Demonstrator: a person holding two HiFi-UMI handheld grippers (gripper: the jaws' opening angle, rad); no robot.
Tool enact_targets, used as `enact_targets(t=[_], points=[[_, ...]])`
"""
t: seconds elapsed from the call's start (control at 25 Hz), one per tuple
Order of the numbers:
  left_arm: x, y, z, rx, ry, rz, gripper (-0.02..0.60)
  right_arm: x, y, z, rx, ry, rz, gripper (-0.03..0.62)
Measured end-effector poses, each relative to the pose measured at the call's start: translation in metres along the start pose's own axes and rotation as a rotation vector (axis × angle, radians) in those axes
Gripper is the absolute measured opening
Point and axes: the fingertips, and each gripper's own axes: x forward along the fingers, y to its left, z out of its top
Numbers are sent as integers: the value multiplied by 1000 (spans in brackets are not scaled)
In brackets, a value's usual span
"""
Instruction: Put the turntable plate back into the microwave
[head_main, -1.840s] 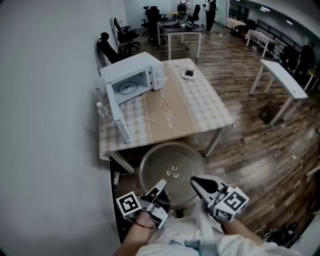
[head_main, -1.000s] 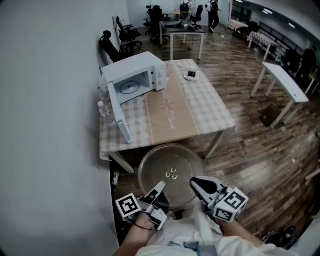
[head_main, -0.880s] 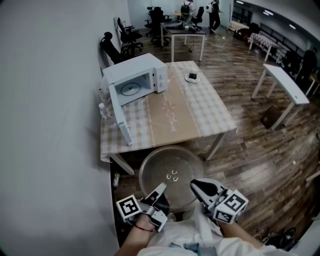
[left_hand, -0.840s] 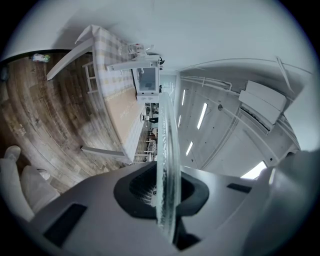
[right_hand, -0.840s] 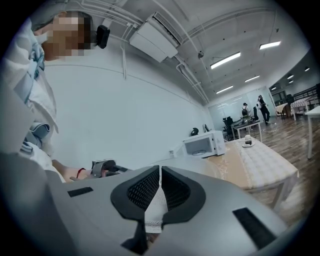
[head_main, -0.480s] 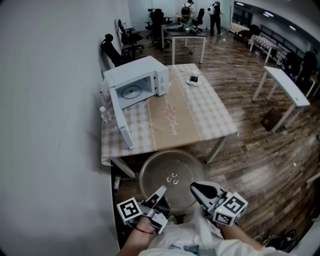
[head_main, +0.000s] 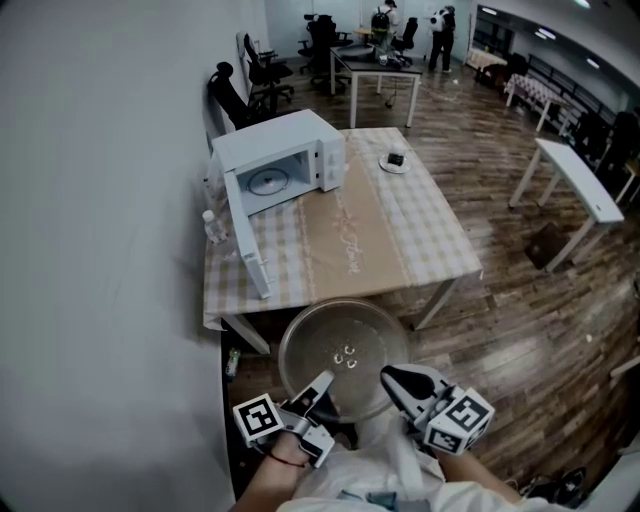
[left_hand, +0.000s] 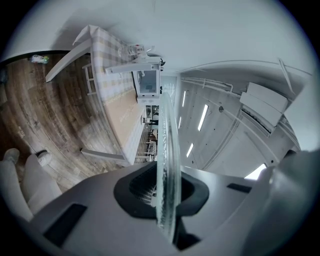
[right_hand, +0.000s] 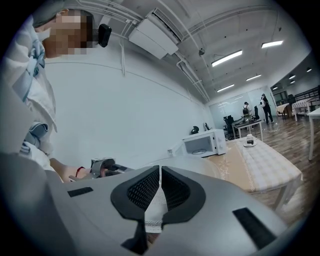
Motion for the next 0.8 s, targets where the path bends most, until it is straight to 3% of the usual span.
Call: enact_targets(t=[0.8], points=[[86, 8, 81, -6, -69, 20, 12, 79, -95, 28, 26, 29, 73, 35]])
